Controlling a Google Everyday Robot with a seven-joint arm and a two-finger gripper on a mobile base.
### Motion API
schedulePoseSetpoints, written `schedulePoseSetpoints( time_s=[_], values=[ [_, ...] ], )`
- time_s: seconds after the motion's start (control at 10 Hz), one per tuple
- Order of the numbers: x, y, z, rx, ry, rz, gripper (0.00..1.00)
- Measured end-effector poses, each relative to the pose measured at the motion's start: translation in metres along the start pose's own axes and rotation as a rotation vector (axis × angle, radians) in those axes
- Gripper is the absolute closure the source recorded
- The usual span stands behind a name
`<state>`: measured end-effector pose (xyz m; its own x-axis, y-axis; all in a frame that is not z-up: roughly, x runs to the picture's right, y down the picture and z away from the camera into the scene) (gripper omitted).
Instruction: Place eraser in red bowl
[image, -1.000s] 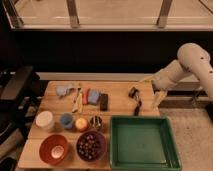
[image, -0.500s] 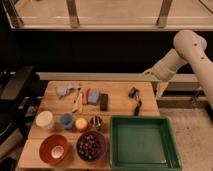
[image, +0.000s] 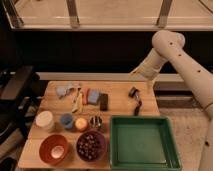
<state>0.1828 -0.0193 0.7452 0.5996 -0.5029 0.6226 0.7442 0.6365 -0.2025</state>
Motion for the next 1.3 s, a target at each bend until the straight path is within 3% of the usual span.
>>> schedulePoseSetpoints(
  time_s=[0.1,0.6,0.8,1.0,1.3],
  values=[
    [-0.004,-0.008,0.008,0.003,0.016,-0.014,0.2],
    [-0.006,-0.007,0.009,0.005,0.017,-0.016,0.2],
    [-0.016,-0.014,0.016,0.006,0.013,-0.087,0.2],
    [-0.04,-0.039,0.03,0.016,0.008,-0.168,0.2],
    [-0.085,-0.085,0.071,0.03,-0.015,-0.29,0.2]
  ],
)
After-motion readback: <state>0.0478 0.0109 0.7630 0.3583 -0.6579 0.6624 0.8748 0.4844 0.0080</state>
